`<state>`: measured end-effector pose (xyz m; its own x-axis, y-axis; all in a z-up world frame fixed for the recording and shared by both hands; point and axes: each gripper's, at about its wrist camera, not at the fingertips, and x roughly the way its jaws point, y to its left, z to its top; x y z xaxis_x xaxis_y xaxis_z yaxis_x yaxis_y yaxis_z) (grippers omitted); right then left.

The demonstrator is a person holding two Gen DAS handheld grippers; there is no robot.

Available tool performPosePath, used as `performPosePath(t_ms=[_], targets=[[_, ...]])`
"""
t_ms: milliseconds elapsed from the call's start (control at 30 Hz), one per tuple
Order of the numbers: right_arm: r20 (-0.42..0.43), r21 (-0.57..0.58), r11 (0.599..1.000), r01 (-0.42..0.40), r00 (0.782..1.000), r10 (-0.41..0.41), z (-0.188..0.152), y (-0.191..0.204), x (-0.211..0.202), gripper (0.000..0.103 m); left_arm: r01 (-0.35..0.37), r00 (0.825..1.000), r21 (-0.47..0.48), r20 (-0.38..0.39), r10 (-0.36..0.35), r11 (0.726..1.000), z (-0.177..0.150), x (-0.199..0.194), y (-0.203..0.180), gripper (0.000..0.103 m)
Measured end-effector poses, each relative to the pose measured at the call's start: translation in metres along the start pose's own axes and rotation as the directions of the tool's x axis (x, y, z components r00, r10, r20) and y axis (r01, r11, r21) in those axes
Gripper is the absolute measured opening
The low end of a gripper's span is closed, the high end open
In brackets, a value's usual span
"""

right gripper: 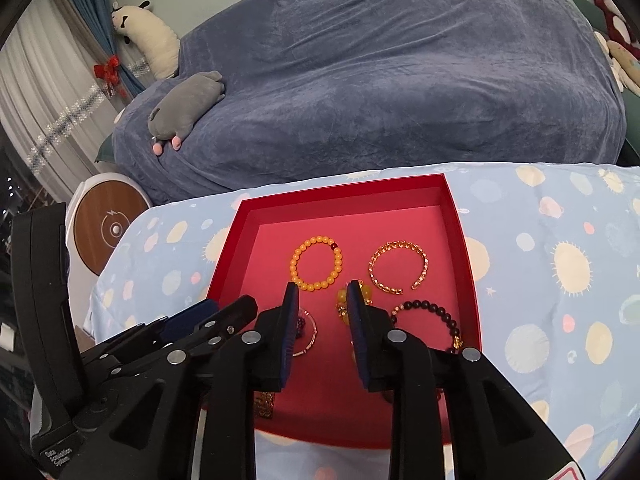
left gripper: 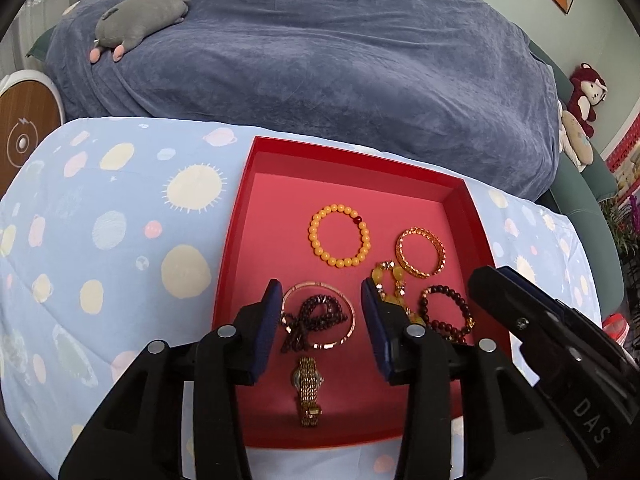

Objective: Organize jewelry
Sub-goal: 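Carry the garnet strand and yellow bracelet into the red tray, open both tools, then move both open tools toward the gold hoop earrings on the sheet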

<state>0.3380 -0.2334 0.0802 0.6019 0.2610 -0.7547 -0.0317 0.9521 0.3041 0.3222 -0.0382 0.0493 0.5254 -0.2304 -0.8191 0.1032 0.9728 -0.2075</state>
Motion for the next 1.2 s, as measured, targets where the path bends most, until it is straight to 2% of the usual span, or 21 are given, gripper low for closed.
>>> performPosePath(t_ms=[267,333,700,1200], targets=[[0.012,0.028,1.0,0.006,1.0,-0.006,-0.019,-0.005,-0.031,0.028,0.01,1.0,0.025,0.006,-0.01,1.0,-0.017,-0.026,-0.008,0.039],[0.015,0.042,0.999,0.011,1.0,-0.011,-0.024,-0.008,-0.04,0.032,0.017,1.0,0.026,0.004,-0.017,1.0,-0.023,-0.032,-0.01,0.039],[0.011,0.056,0.997,0.05,0.999,-0.051,-0.065,-0.018,-0.087,0.032,0.024,1.0,0.045,-0.003,-0.024,0.999,-0.063,-0.071,-0.016,0.039],[-0.019,0.05,0.996,0.068,0.998,-0.067,-0.126,-0.012,-0.124,0.032,0.017,0.999,0.03,-0.039,-0.016,0.999,-0.124,-0.106,-0.008,0.039]])
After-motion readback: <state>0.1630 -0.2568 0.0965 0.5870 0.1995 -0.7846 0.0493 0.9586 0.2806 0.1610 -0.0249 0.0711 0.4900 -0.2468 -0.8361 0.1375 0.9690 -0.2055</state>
